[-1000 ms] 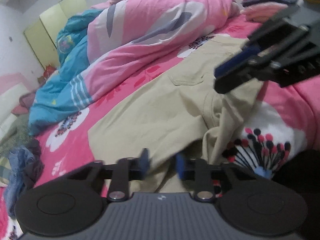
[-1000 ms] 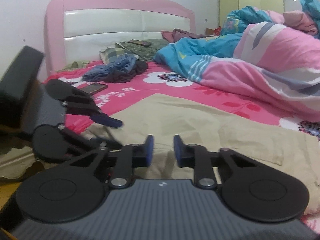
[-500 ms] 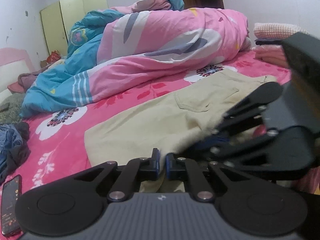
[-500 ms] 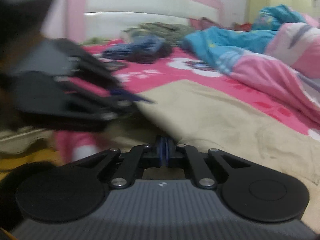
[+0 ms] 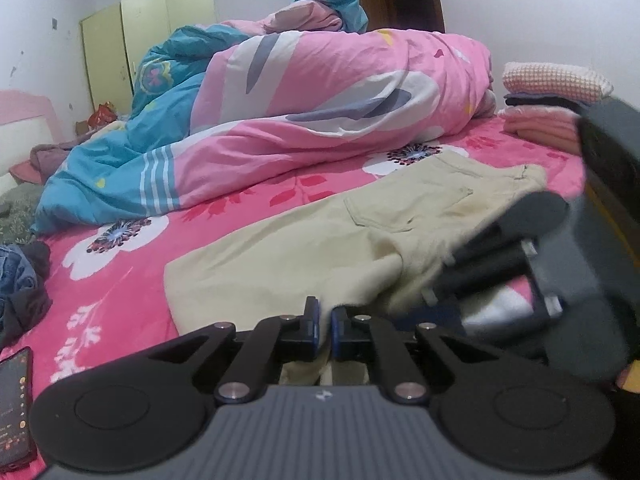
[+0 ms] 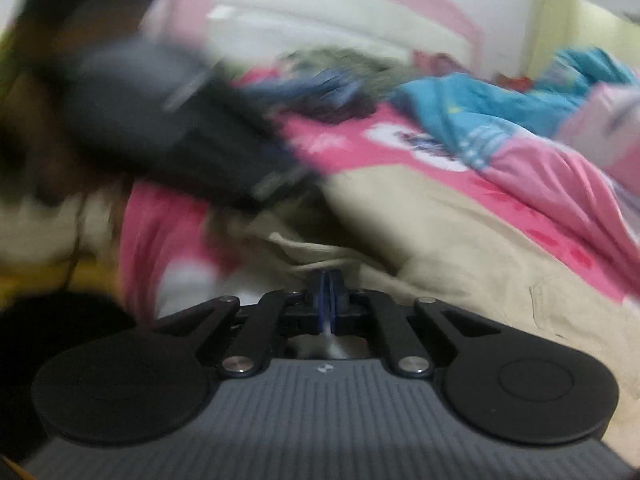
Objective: Fold clothes
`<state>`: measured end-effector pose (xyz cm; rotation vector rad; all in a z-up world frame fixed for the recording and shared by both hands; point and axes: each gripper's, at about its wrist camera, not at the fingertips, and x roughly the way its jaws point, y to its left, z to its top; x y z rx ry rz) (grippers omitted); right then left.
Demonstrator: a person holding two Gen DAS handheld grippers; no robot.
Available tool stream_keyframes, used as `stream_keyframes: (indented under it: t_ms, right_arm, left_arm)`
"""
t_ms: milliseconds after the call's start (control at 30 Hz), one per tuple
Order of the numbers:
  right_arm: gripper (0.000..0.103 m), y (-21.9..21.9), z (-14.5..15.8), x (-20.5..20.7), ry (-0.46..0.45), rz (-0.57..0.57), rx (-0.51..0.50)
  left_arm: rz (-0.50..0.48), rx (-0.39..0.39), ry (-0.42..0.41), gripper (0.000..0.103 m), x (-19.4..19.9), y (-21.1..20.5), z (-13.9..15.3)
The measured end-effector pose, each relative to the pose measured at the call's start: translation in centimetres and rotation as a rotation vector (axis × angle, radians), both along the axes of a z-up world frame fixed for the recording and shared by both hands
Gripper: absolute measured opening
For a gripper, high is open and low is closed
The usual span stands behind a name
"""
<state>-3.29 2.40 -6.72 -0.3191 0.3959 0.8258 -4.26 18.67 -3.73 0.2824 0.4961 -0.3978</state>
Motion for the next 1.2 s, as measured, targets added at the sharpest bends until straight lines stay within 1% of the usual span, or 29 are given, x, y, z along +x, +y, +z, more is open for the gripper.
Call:
stream_keyframes:
  t_ms: [67, 200, 267, 333, 367, 433, 500, 533, 600, 700, 833, 900, 967, 1067, 1133, 1200]
  right_arm:
    - [0.0, -0.6, 0.5, 0.5, 0.022, -0.019, 0.073]
    - [0.0, -0.5, -0.1, 0.3, 0.02, -0.039, 0.069]
    - [0.0, -0.1, -0.3, 0.1, 0.016, -0.059, 0.09]
    - [0.0, 0.4, -0.7, 0.8, 0.022, -0.09, 0.096]
    - [0.0, 0.6, -1.0, 1.5, 0.041, -0.111, 0.095]
    - [0.0, 0.7, -1.4, 1.9, 0.063, -0.135, 0.099]
    - [0.0, 0.7, -1.4, 1.9, 0.063, -0.141, 0.1]
    - [0.0, 0.7, -1.5, 2.0, 0.064, -0.141, 0.1]
    - [0.0, 0.7, -1.5, 2.2, 0.067, -0.142, 0.102]
    - [0.0, 0.7, -1.5, 2.4, 0.069, -0.144, 0.104]
    - [0.0, 0.7, -1.3, 2.2, 0.074, -0.148, 0.103]
    - [0.002, 0.5, -0.9, 1.9, 0.073, -0.145, 0.101]
    - [0.004, 0.2, -0.5, 1.5, 0.071, -0.14, 0.098]
    - [0.004, -0.5, 0.2, 0.6, 0.078, -0.097, 0.1]
    - [0.004, -0.7, 0.6, 0.0, 0.106, -0.043, 0.116]
    - [0.004, -0.5, 0.8, -0.1, 0.14, 0.01, 0.143]
  left_arm:
    - [0.001, -0.004, -0.003, 0.007, -0.1, 0.0, -0.1]
    - [0.004, -0.022, -0.008, 0.007, -0.1, 0.1, -0.2]
    - [0.006, -0.028, -0.011, 0.007, -0.2, 0.1, -0.2]
    - [0.005, -0.029, -0.003, 0.008, -0.4, 0.3, -0.1]
    - [0.007, -0.027, 0.002, 0.009, -0.6, 0.4, -0.1]
    - [0.029, -0.032, -0.001, 0.02, -1.5, 1.0, 0.0]
    - [0.063, -0.052, -0.01, 0.025, -2.9, 1.8, 0.2]
    - [0.083, -0.064, -0.008, 0.032, -3.7, 2.2, 0.1]
    - [0.129, -0.072, 0.003, 0.04, -4.7, 2.8, -0.2]
    - [0.188, -0.06, 0.016, 0.04, -5.1, 3.0, -1.2]
    - [0.248, -0.016, -0.012, 0.044, -4.3, 2.3, -2.3]
    - [0.262, 0.011, -0.024, 0.046, -3.9, 2.0, -2.7]
    - [0.269, 0.037, -0.037, 0.046, -3.7, 1.7, -2.9]
    - [0.276, 0.048, -0.064, 0.033, -3.8, 1.6, -2.8]
    - [0.293, 0.047, -0.085, 0.019, -4.0, 1.6, -2.6]
    - [0.304, 0.033, -0.105, 0.012, -4.3, 1.6, -2.5]
